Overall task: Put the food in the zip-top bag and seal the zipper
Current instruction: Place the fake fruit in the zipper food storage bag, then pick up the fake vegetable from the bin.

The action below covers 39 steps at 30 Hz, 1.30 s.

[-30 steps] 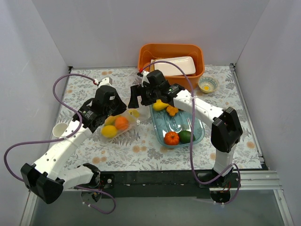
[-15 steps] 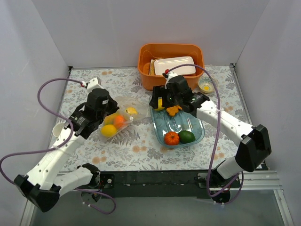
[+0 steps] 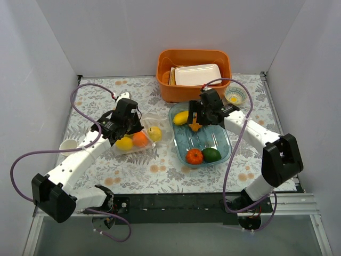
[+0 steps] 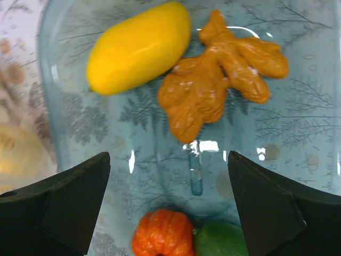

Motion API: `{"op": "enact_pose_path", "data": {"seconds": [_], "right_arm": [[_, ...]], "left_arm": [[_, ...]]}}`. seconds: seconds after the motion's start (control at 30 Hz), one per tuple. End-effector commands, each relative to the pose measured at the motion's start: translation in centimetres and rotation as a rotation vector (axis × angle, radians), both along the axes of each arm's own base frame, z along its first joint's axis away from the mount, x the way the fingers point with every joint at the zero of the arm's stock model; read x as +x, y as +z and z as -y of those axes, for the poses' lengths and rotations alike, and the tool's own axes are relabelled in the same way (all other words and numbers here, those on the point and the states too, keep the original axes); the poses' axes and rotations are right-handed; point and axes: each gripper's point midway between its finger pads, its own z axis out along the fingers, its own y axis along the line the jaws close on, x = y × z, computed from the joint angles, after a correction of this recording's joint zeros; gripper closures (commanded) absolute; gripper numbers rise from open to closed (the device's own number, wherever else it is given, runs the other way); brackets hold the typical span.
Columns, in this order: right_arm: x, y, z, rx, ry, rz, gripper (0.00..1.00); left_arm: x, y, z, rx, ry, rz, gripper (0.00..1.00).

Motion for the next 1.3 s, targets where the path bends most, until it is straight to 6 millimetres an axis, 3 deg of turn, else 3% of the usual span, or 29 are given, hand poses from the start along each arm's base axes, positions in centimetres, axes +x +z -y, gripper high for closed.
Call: {"op": "enact_pose_path", "data": {"seconds": [0.0,0.17,0.2,0.4,0.57,0.8,0.9,1.27], "right_arm": [[1.6,-1.2,1.4,0.061,-0.097,-0.057,0.02],[1.6,-3.4,1.4,0.164,-0.154,-0.115,0.02],[1.7,-3.3,0.5,0.219,-0.141,-0.121,0.02],[0.9,-5.5,-0.7,0.307,-0.164,-0.195,0.04],[1.2,-6.1,-1.0,0.328,-0.167,-0.189,0.18],[2.0,-7.5,-0.4,0.289,-0.202,-0.193,0.26],[2.4,-7.9,-0.2,0.276,-0.216,-0.191,0.35],[2.5,-8.8,0.7,0.281,-0.242,-0.173,0.37]], "left_arm": [[0.1,2.7,1.0,-0.061,-0.06,0.069,1.0],[0.2,2.7,1.0,-0.054,-0.061,0.068,1.0],[0.1,2.7,1.1,-0.059,-0.065,0.067,1.0],[0.1,2.3,1.6,-0.083,-0.071,0.056,1.0],[0.3,2.3,1.5,-0.083,-0.061,0.059,1.0],[0.2,2.2,1.1,-0.066,-0.053,0.058,1.0],[0.1,2.3,1.1,-0.072,-0.048,0.062,1.0],[0.2,2.1,1.1,-0.068,-0.051,0.057,1.0]]}}
